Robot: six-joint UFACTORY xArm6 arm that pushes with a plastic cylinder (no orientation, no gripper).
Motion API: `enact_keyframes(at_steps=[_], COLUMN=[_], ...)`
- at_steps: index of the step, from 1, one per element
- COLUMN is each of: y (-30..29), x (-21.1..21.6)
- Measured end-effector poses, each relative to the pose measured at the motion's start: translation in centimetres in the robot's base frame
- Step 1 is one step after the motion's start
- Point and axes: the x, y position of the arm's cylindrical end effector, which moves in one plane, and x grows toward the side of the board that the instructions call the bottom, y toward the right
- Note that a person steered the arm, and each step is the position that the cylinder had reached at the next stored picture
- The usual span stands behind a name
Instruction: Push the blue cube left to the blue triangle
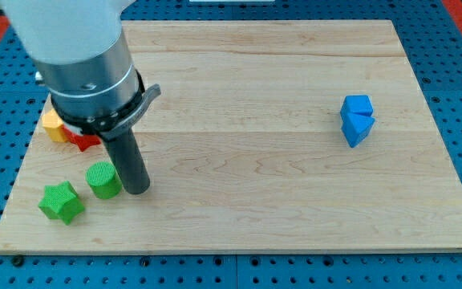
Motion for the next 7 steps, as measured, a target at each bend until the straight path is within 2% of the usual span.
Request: enact_keyframes(at_steps=[2, 3, 4, 5, 6, 7], y=[-2.9, -2.9, -0.1, 8.3, 23.4, 35.8], x=[-2.7, -1.8, -2.0, -1.1, -0.2, -2.0])
